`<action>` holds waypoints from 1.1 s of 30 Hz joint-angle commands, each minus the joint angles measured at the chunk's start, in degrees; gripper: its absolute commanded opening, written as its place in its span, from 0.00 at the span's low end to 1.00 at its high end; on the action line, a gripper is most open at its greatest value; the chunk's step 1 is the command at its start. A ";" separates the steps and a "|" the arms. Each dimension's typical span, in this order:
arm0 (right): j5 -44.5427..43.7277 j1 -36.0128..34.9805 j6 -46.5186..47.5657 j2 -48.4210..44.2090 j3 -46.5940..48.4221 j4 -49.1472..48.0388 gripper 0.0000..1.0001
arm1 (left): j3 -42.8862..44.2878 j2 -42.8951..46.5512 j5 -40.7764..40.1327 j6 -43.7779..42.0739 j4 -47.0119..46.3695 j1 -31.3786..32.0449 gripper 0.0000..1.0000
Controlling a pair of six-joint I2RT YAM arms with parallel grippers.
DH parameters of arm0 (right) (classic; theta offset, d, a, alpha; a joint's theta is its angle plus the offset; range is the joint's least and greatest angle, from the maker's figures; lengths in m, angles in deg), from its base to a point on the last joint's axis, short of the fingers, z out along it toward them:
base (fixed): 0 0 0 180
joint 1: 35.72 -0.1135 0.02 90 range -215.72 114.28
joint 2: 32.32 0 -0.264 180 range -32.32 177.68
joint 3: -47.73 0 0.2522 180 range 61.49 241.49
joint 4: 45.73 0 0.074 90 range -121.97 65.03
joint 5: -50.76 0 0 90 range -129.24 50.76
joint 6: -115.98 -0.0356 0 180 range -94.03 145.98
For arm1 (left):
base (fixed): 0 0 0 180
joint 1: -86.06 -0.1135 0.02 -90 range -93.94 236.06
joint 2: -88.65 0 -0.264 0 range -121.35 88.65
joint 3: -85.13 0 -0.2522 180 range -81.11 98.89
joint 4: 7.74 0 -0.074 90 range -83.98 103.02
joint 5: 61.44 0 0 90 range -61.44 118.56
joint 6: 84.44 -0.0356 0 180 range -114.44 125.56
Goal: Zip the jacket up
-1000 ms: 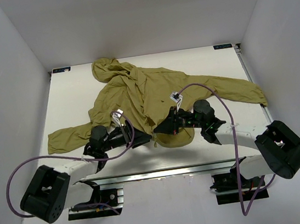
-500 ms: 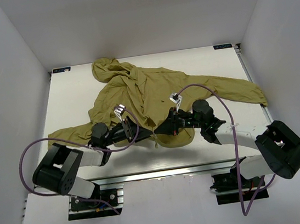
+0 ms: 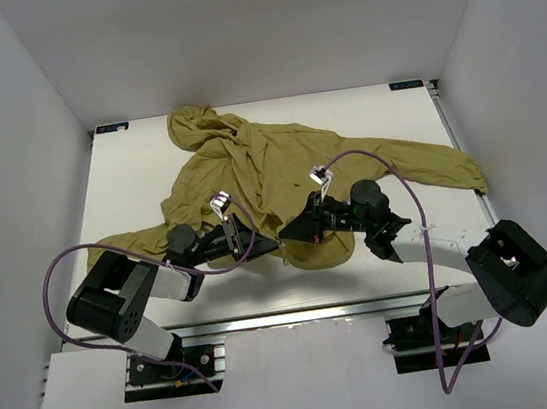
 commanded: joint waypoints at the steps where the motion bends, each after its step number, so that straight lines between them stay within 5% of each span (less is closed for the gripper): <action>1: -1.35 -0.30 -0.42 0.24 1.99 -3.52 0.00 | 1.26 1.08 1.81 0.43 -11.13 -0.09 0.28; 7: -0.29 -0.30 -1.03 -0.46 1.11 -4.05 0.00 | 1.44 -0.42 1.90 0.51 -10.69 -0.09 0.24; 10: -0.03 -0.30 -0.51 -1.25 0.76 -3.17 0.00 | 1.53 -0.94 2.07 0.87 -11.30 -0.09 0.43; 14: -0.20 -0.22 0.81 -2.40 0.50 -0.80 0.00 | 1.53 -0.59 2.07 1.04 -11.39 -0.18 0.52; 33: 1.82 -0.57 0.81 -1.43 0.94 -0.35 0.00 | 2.58 -0.86 2.34 1.04 -11.74 -0.18 0.42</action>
